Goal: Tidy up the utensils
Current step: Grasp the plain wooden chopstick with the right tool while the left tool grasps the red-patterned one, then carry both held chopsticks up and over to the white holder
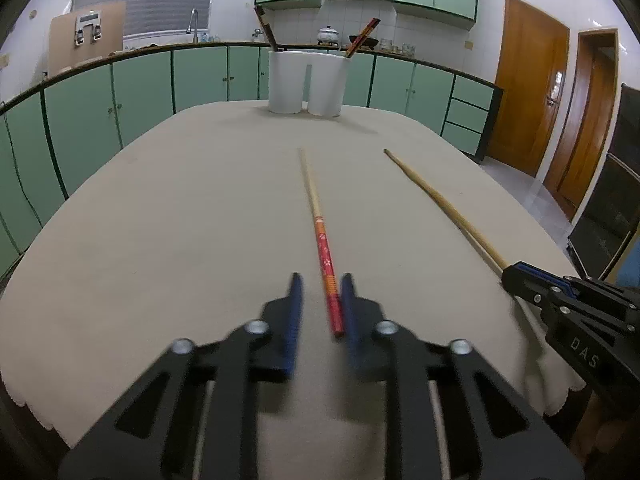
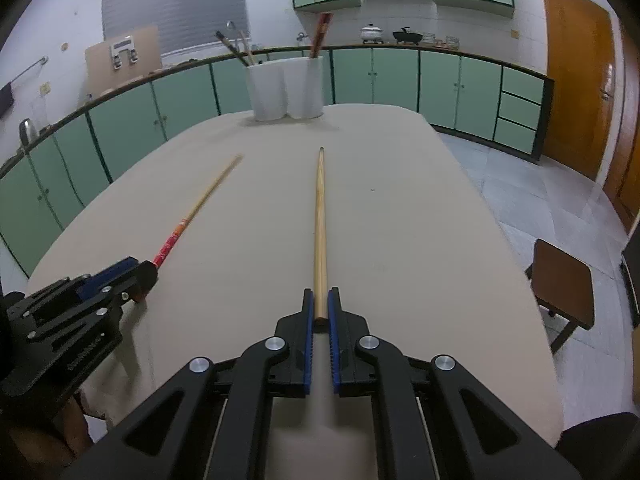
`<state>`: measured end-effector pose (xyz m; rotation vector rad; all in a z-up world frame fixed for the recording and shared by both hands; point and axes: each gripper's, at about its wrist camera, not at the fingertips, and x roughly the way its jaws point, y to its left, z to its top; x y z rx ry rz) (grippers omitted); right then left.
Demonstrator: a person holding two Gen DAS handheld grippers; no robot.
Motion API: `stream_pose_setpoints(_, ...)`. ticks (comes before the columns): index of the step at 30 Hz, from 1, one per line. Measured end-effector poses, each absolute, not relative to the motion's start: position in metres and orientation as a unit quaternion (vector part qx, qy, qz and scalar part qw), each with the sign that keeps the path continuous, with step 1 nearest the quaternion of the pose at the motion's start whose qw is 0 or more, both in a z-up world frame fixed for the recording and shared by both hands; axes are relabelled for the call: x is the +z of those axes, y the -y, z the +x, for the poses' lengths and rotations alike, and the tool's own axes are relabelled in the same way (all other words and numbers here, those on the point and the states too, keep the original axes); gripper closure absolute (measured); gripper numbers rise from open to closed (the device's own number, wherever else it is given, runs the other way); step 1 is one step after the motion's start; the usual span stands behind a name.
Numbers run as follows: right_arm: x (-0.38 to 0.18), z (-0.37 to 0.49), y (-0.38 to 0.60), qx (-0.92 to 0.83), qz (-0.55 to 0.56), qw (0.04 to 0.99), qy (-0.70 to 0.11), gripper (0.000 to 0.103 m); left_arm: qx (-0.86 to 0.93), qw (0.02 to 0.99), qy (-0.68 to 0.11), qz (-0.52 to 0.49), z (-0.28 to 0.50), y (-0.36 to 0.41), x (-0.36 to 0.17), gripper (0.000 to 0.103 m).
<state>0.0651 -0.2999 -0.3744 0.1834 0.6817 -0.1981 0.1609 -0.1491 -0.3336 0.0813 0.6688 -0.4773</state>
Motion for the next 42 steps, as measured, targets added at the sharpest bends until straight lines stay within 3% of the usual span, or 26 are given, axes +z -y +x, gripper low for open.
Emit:
stream_pose_setpoints(1,-0.374,0.067,0.297,-0.094,0.087,0.934,-0.334,0.096,-0.228,0.917,-0.325,0.039,0.161,0.147,-0.334,0.098)
stream_pose_setpoints(10,-0.375,0.076,0.276,-0.067,0.070,0.936,-0.339,0.096,-0.215,0.920,-0.325,0.038,0.160,0.135,-0.332,0.096)
stream_pose_setpoints(12,-0.374,0.074,0.277,-0.066,0.074,0.935,-0.341,0.096,-0.212,0.919,-0.328,0.044,0.157,0.133,-0.330,0.084)
stream_pose_setpoints(14,-0.375,0.071,0.277,-0.066,0.077,0.934,-0.342,0.095,-0.212,0.919,-0.330,0.047,0.154,0.129,-0.329,0.064)
stream_pose_setpoints(15,-0.375,0.069,0.278,-0.068,0.077,0.934,-0.342,0.095,-0.214,0.917,-0.333,0.049,0.154,0.128,-0.329,0.063)
stream_pose_setpoints(18,-0.374,0.068,0.278,-0.069,0.078,0.933,-0.344,0.095,-0.218,0.916,-0.333,0.054,0.155,0.130,-0.330,0.065)
stream_pose_setpoints(19,-0.374,0.068,0.278,-0.070,0.078,0.933,-0.345,0.095,-0.220,0.915,-0.332,0.055,0.155,0.130,-0.329,0.071)
stream_pose_setpoints(20,-0.374,0.068,0.277,-0.070,0.077,0.933,-0.345,0.095,-0.225,0.914,-0.332,0.057,0.155,0.131,-0.329,0.085)
stream_pose_setpoints(22,-0.374,0.067,0.276,-0.071,0.077,0.932,-0.347,0.094,-0.235,0.910,-0.336,0.061,0.155,0.133,-0.329,0.098)
stream_pose_setpoints(29,-0.357,0.066,0.276,-0.072,0.085,0.930,-0.350,0.096,-0.238,0.909,-0.340,0.052,0.156,0.131,-0.303,0.098)
stream_pose_setpoints(42,-0.224,0.066,0.283,-0.051,0.088,0.952,-0.289,0.096,-0.244,0.924,-0.293,0.017,0.167,0.111,-0.197,0.098)
